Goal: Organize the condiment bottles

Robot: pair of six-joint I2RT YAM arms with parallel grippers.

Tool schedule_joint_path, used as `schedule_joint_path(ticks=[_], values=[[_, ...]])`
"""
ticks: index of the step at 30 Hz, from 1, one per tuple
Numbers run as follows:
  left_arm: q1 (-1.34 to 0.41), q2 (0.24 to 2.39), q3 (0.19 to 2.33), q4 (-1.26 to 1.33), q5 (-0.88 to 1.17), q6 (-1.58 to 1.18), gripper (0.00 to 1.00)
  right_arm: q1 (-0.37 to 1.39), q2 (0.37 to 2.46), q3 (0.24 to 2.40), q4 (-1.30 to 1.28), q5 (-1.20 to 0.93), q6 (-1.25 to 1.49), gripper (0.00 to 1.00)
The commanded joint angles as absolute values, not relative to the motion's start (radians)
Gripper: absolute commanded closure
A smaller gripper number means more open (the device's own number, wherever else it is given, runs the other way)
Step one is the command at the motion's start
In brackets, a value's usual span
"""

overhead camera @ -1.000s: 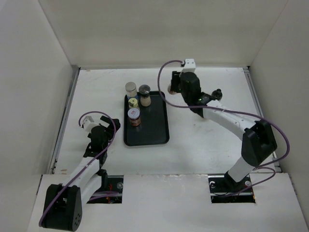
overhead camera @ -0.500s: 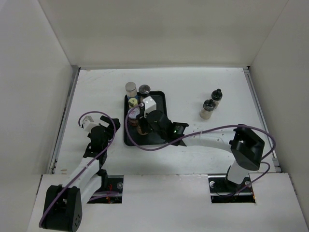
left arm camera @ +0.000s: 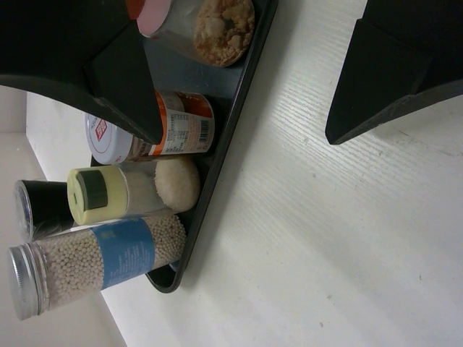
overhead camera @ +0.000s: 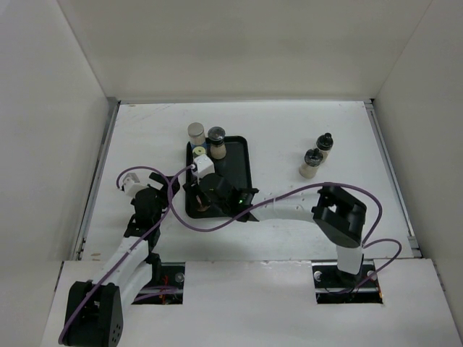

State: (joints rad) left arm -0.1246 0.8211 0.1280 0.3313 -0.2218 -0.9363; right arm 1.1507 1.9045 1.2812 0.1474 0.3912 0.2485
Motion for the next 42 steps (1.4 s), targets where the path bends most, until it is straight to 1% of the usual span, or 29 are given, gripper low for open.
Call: schedule_joint_path(ticks=[1,3,5,6,9,10,11,13,14,15,17,18,19,21,23,24,26,28,34,39,42], values=[[-0.117,0.812,0.123,0.359,-0.204,-0.945,0.00,1.165,1.878,1.316,0.192,0.387,0.255,0.14],[-0.117,0.804,0.120,0.359,-0.215,-0.945,0.00,1.167,1.829,1.289,0.198,0.394,0.247,0.09],[-0.116,0.811,0.120,0.359,-0.218,-0.945,0.00,1.167,1.768,1.246,0.209,0.403,0.248,0.09],[-0.116,0.815,0.120,0.359,-0.210,-0.945,0.00,1.164,1.738,1.224,0.215,0.411,0.250,0.09],[-0.116,0.808,0.121,0.359,-0.216,-0.945,0.00,1.105,1.607,1.110,0.264,0.463,0.256,0.14],[-0.116,0.810,0.121,0.359,-0.218,-0.945,0.00,1.079,1.554,1.064,0.282,0.483,0.264,0.19],[-0.116,0.814,0.120,0.364,-0.219,-0.945,0.00,1.053,1.496,1.010,0.307,0.501,0.276,0.28],[-0.116,0.825,0.121,0.364,-0.209,-0.945,0.00,0.989,1.378,0.903,0.359,0.547,0.299,0.51],[-0.116,0.824,0.123,0.362,-0.209,-0.945,0.00,0.955,1.323,0.859,0.365,0.584,0.311,0.60],[-0.116,0.821,0.123,0.365,-0.210,-0.945,0.00,0.915,1.275,0.824,0.359,0.639,0.322,0.64],[-0.120,0.824,0.121,0.370,-0.221,-0.945,0.00,0.836,1.200,0.781,0.278,0.769,0.351,0.66],[-0.120,0.831,0.123,0.370,-0.222,-0.945,0.00,0.794,1.174,0.772,0.218,0.831,0.370,0.63],[-0.122,0.839,0.124,0.370,-0.216,-0.945,0.00,0.751,1.154,0.759,0.172,0.872,0.382,0.54],[-0.123,0.847,0.127,0.373,-0.207,-0.946,0.00,0.664,1.135,0.733,0.132,0.887,0.388,0.32],[-0.128,0.844,0.126,0.380,-0.216,-0.946,0.00,0.598,1.137,0.720,0.111,0.861,0.390,0.15],[-0.128,0.847,0.124,0.385,-0.219,-0.946,0.00,0.569,1.146,0.716,0.098,0.845,0.394,0.09],[-0.128,0.859,0.124,0.388,-0.213,-0.946,0.00,0.519,1.179,0.719,0.078,0.818,0.408,0.02],[-0.130,0.864,0.126,0.388,-0.206,-0.946,0.00,0.489,1.221,0.726,0.078,0.789,0.413,0.00],[-0.133,0.877,0.129,0.393,-0.206,-0.948,0.00,0.440,1.363,0.759,0.104,0.718,0.445,0.00],[-0.133,0.873,0.129,0.393,-0.215,-0.950,0.00,0.423,1.449,0.793,0.153,0.672,0.453,0.00],[-0.130,0.867,0.127,0.393,-0.204,-0.950,0.00,0.401,1.492,0.807,0.189,0.672,0.443,0.02]])
